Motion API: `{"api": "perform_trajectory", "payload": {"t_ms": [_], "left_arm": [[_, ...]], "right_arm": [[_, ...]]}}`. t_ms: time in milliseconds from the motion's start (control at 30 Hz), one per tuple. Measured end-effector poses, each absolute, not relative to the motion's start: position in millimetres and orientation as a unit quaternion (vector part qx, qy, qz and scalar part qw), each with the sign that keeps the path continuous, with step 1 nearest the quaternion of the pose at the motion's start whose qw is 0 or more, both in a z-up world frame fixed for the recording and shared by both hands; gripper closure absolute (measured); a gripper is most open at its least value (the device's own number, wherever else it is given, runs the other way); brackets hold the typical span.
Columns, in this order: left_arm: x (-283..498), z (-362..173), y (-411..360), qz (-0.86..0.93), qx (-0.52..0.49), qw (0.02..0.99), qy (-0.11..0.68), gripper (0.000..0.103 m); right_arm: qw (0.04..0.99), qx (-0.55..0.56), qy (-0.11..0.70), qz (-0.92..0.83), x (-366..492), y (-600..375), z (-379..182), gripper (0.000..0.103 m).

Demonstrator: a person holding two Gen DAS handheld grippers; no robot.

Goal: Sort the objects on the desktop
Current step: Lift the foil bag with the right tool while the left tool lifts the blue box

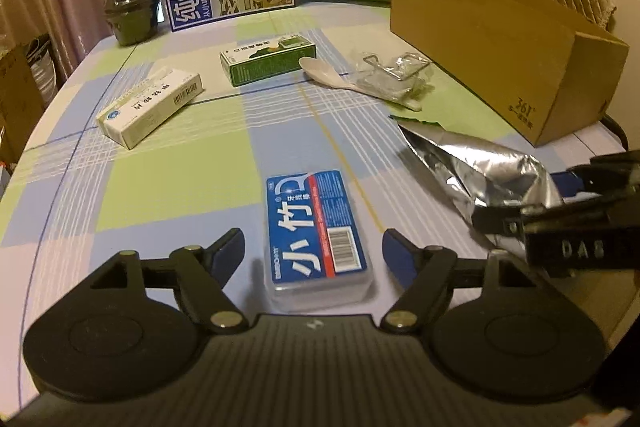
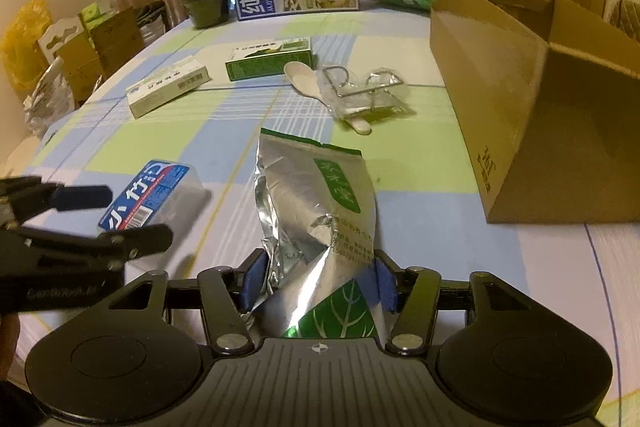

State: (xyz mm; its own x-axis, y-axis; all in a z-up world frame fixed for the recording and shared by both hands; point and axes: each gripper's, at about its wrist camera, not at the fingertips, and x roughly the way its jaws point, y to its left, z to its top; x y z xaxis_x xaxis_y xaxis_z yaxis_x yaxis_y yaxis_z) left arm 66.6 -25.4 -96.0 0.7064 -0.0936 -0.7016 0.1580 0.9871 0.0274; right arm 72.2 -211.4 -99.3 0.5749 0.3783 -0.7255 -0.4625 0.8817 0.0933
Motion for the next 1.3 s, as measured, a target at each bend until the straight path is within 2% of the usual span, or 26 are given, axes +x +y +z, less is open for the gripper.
{"api": "perform_trajectory", "payload": {"t_ms": [67, 167, 467, 533, 567, 667, 800, 1300], "left_arm": [[70.6, -98.8, -25.1, -0.066, 0.037, 0.922, 0.380, 0.031], [72.6, -101.5, -24.1, -0.062, 0.035, 0.921, 0.383, 0.031], [76.8, -106.2, -26.0, -0.065, 0.036, 0.919, 0.388, 0.031], [77.4, -107.1, -27.1, -0.066, 0.037, 0.918, 0.390, 0.033], [78.0, -107.4, -27.6, -0.067, 0.037, 0.917, 0.391, 0.033], [79.0, -108.3, -29.7, -0.068, 0.042, 0.915, 0.397, 0.048], [78.3, -107.9, -31.3, -0.073, 0.043, 0.913, 0.399, 0.050], [67.5, -92.8, -32.8, -0.079, 0.036, 0.920, 0.382, 0.051]], "right_arm": [[0.885, -0.065, 0.393, 0.240, 70.8, -208.9, -101.2, 0.041], [0.884, -0.086, 0.390, 0.243, 70.5, -204.0, -104.3, 0.029], [0.881, -0.092, 0.395, 0.243, 76.7, -198.8, -111.9, 0.028], [0.882, -0.095, 0.395, 0.239, 76.3, -198.2, -111.9, 0.030], [0.882, -0.096, 0.394, 0.239, 76.1, -197.7, -111.6, 0.036], [0.885, -0.102, 0.389, 0.234, 75.2, -197.3, -110.1, 0.045], [0.888, -0.105, 0.384, 0.232, 74.0, -197.2, -108.4, 0.052], [0.901, -0.093, 0.358, 0.225, 67.8, -201.9, -97.1, 0.056]]}}
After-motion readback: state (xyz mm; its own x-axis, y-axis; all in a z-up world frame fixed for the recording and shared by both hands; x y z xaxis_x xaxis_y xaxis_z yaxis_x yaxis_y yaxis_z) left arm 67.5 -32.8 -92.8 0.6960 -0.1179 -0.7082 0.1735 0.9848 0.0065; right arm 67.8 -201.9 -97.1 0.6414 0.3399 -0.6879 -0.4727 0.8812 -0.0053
